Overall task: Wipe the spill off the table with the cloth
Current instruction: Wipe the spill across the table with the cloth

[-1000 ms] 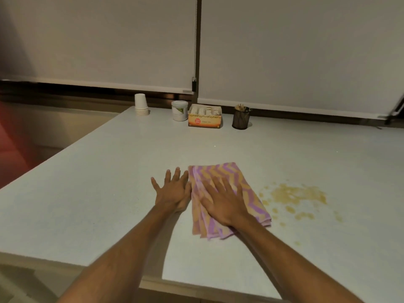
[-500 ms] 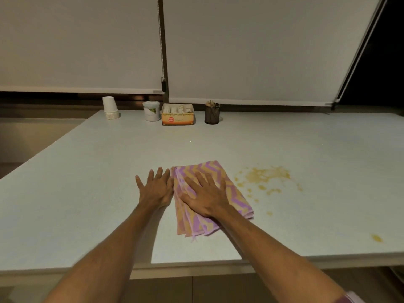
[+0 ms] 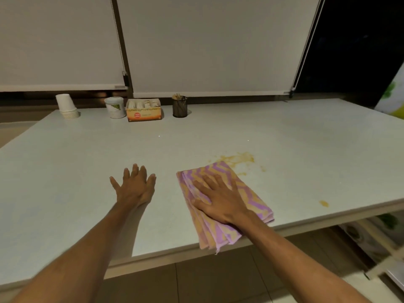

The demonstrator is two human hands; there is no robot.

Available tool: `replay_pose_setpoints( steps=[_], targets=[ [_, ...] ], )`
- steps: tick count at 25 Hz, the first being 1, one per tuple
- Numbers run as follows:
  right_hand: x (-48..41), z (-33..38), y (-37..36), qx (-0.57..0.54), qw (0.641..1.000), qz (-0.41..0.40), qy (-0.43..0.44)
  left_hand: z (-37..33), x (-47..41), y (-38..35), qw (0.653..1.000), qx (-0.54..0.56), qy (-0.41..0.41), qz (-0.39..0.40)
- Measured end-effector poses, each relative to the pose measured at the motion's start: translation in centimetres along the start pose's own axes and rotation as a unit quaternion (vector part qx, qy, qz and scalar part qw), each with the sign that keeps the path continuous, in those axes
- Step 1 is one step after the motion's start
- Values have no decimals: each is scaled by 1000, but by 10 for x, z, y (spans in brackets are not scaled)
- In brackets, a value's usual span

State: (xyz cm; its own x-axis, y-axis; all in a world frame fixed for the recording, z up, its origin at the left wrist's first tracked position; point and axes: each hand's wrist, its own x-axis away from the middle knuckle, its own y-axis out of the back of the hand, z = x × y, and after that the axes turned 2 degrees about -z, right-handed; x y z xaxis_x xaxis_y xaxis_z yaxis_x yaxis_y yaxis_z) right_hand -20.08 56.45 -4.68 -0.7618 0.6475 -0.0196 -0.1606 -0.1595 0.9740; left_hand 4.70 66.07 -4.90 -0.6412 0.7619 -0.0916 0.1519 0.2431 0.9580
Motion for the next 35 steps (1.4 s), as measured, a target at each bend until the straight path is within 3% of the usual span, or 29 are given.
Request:
replay_pose_setpoints(
  steps=[3,8,16,22,26,35],
  targets=[
    [6,-3,-4,3,999,-11,30,-16,-4,-1,1000,-13,1,4],
    [47,-83,15,-26,999,-32,22,-18,-5,-8,999,-48,-1,-5],
    [88,-266,66,34,991,-33,-124,-17,-10,-11,998,-59,-4,-12],
    [38,-235,54,46,980,-31,-191,-14,-11,-15,999,-41,-1,-19],
    [21,-207,37,33,991,-38,-125,-12,-9,-17,999,-20,11,-27],
    [-68,-276,63,4,982,-18,-187,-7,-17,-27,998,-25,36,-36]
  ],
)
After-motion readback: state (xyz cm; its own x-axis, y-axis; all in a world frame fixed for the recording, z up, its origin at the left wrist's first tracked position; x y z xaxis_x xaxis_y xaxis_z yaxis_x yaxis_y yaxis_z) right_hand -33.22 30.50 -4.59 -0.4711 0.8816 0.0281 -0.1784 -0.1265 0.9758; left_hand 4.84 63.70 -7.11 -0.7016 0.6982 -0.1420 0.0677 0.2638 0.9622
